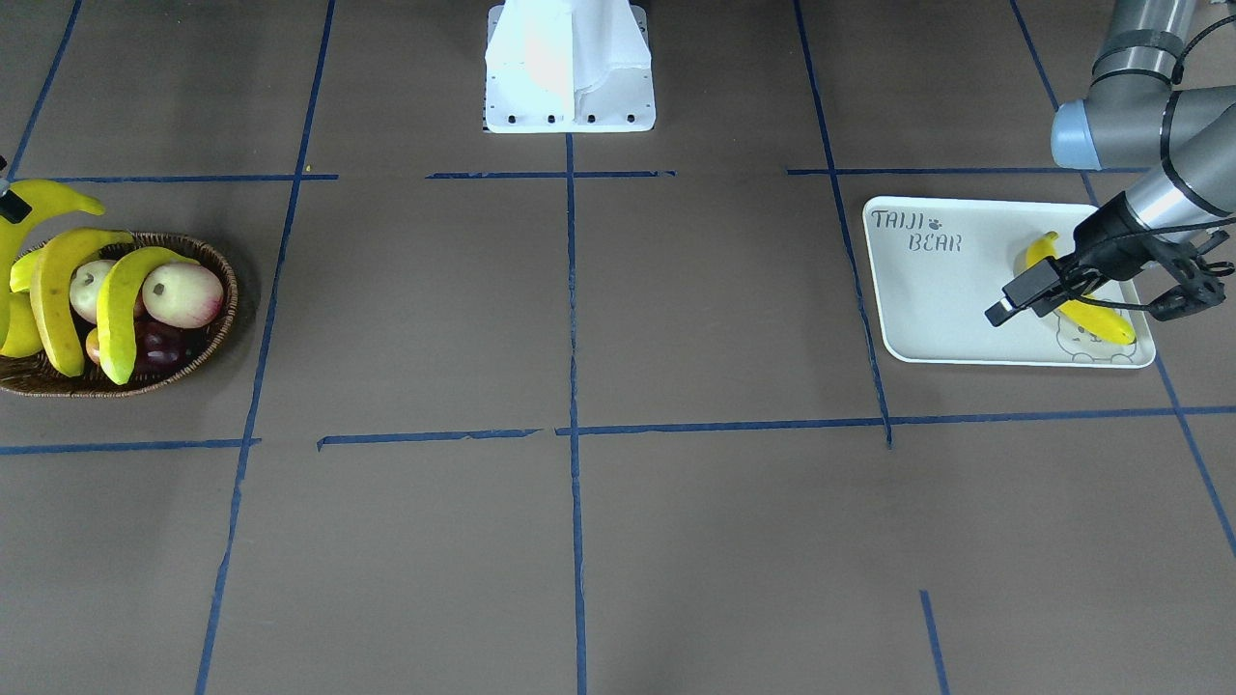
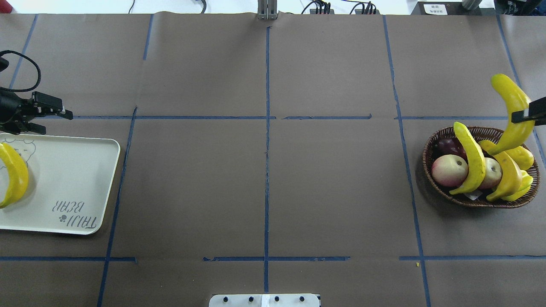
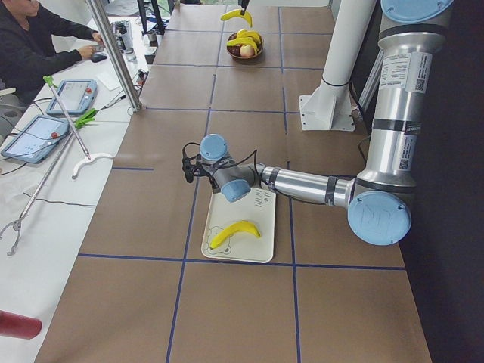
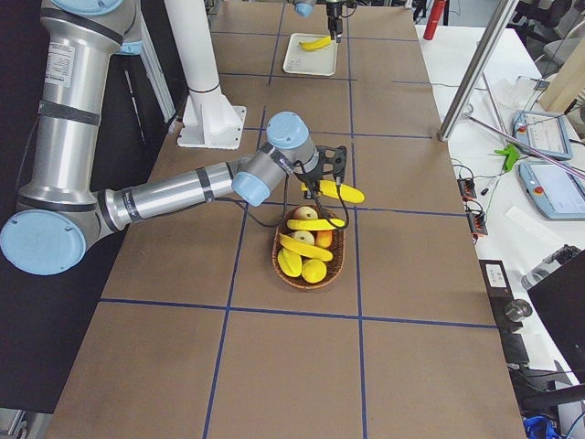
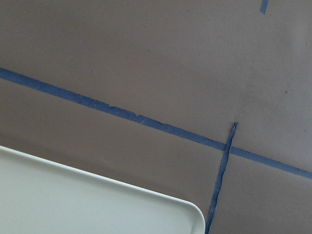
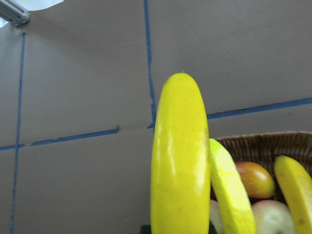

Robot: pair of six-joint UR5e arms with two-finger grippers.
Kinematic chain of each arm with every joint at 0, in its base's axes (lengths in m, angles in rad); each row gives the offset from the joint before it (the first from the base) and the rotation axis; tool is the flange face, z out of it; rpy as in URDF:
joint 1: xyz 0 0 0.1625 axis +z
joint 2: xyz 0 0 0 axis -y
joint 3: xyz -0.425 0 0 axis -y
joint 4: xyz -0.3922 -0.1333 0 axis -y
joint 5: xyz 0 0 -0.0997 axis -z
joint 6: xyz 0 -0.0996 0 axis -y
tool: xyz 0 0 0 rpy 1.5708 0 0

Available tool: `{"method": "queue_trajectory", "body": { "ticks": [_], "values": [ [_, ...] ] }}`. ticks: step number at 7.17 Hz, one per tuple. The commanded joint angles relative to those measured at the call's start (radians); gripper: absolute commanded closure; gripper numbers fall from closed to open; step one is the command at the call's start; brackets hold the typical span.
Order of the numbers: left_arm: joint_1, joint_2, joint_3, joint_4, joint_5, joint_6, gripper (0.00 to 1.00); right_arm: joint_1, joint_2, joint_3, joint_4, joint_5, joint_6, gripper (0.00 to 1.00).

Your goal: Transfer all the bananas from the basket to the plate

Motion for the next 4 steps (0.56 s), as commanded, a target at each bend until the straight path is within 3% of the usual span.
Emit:
{"method": "queue_trajectory", "body": {
  "ticks": [1, 3, 4],
  "values": [
    [0.000, -0.003, -0.010, -0.009, -0.004, -0.005, 0.00, -0.150, 0.202, -0.048, 0.007, 0.001, 0.176, 1.00],
    [0.003, -0.030, -0.018, -0.012, -0.007, -0.057, 0.00, -0.366, 0.336, -0.037, 0.010, -0.216, 0.355, 1.00],
    [0.006, -0.050, -0.018, -0.038, -0.007, -0.106, 0.00, -0.535, 0.430, -0.042, 0.008, -0.415, 0.429, 1.00]
  ]
}}
